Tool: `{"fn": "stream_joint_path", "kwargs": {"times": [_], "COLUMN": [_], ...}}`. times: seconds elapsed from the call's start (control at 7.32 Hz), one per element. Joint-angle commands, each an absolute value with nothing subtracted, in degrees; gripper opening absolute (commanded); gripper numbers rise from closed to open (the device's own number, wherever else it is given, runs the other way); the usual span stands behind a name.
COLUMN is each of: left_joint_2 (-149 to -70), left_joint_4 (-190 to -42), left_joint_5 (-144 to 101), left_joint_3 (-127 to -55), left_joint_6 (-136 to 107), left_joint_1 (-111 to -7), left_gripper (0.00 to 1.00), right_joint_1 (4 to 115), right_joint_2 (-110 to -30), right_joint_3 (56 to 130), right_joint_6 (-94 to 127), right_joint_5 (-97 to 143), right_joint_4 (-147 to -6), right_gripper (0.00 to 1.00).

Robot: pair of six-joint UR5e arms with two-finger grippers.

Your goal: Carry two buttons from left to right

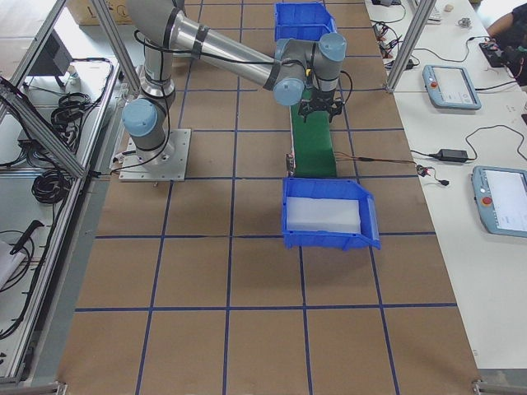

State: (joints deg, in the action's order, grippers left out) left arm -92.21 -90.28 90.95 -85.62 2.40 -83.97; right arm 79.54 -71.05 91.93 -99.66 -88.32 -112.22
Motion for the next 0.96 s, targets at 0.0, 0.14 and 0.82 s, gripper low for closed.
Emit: {"fn": "stream_joint_path", "kwargs": {"times": [0.0,0.14,0.82], "left_joint_2": [-91.8,-91.7,-93.8], "left_joint_4": [-90.2,-90.3,-91.8], "left_joint_5": [91.1,91.1,91.0], "left_joint_3": [-85.8,-85.9,-84.2], "left_joint_6": [2.5,2.5,-1.0], "left_joint_1": [-83.8,-83.8,-84.1], "left_gripper": [1.00,1.00,1.00], "right_joint_1": [79.4,79.0,78.9], "right_joint_2": [-70.9,-70.6,-70.3], "right_joint_3": [91.9,91.9,92.0], "right_joint_6": [-99.8,-99.9,-101.3], "right_joint_5": [-88.3,-88.2,-85.8], "right_joint_4": [-112.3,-112.3,-112.3], "right_gripper": [1.00,1.00,1.00]}}
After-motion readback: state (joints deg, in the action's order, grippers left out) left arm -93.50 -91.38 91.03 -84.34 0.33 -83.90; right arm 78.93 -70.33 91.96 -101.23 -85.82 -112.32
